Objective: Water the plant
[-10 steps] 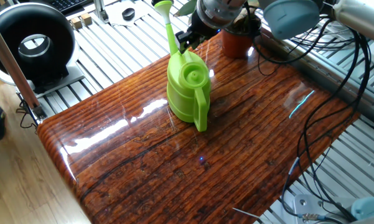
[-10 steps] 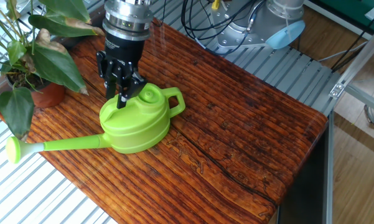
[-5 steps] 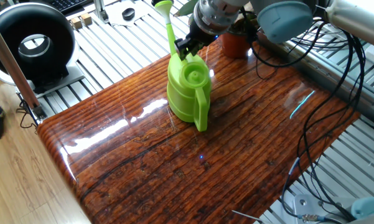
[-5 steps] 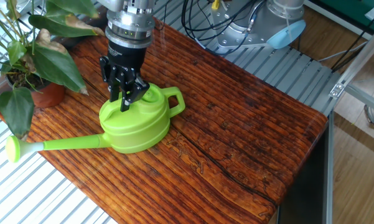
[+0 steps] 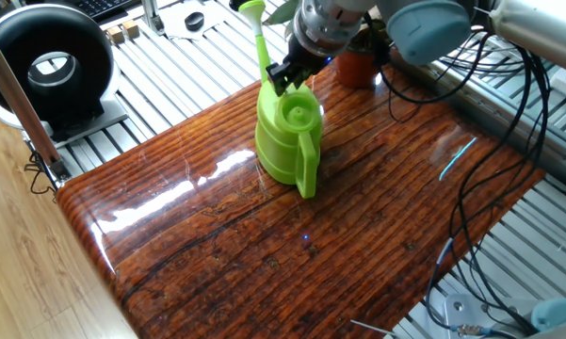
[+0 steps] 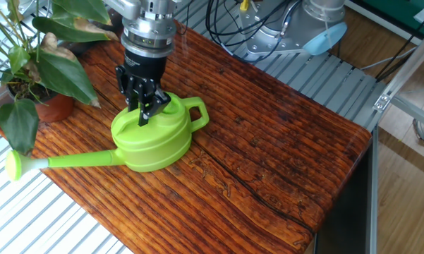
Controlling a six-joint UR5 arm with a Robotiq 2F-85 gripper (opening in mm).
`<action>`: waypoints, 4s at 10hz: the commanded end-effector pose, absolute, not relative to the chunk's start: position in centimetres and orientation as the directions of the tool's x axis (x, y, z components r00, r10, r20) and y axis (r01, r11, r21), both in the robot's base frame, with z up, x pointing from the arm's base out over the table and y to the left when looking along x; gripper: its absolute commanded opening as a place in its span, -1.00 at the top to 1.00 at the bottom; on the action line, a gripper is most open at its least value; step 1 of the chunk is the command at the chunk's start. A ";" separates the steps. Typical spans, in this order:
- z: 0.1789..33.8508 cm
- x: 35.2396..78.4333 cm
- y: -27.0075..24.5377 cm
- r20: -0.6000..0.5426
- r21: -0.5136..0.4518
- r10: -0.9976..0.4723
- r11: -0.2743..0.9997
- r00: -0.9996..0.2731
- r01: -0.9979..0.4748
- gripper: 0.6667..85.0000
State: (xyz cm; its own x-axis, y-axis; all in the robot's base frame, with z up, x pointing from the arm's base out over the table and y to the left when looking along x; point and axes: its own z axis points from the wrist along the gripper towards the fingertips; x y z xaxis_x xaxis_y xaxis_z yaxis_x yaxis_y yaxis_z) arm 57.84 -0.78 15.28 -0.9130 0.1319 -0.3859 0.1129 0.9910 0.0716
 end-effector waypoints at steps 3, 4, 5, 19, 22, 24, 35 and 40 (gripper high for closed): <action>15.2 56.4 -1.3 -0.326 0.079 0.191 0.981 -0.926 0.175 0.98; 15.3 56.1 -1.4 -0.318 0.075 0.193 0.981 -0.928 0.178 0.98; 15.6 55.8 -1.2 -0.307 0.069 0.197 0.980 -0.931 0.185 0.98; 19.6 40.6 -6.5 -0.017 -0.047 0.186 0.981 -0.982 0.187 0.98; 19.9 35.8 -8.0 0.112 -0.069 0.192 0.980 -0.975 0.185 0.98; 19.7 34.5 -9.3 0.136 -0.082 0.180 0.982 -0.974 0.170 0.98; 20.4 28.7 -10.8 0.257 -0.101 0.170 0.984 -0.951 0.149 0.98; 19.8 27.0 -10.8 0.297 -0.062 0.185 0.983 -0.937 0.175 0.98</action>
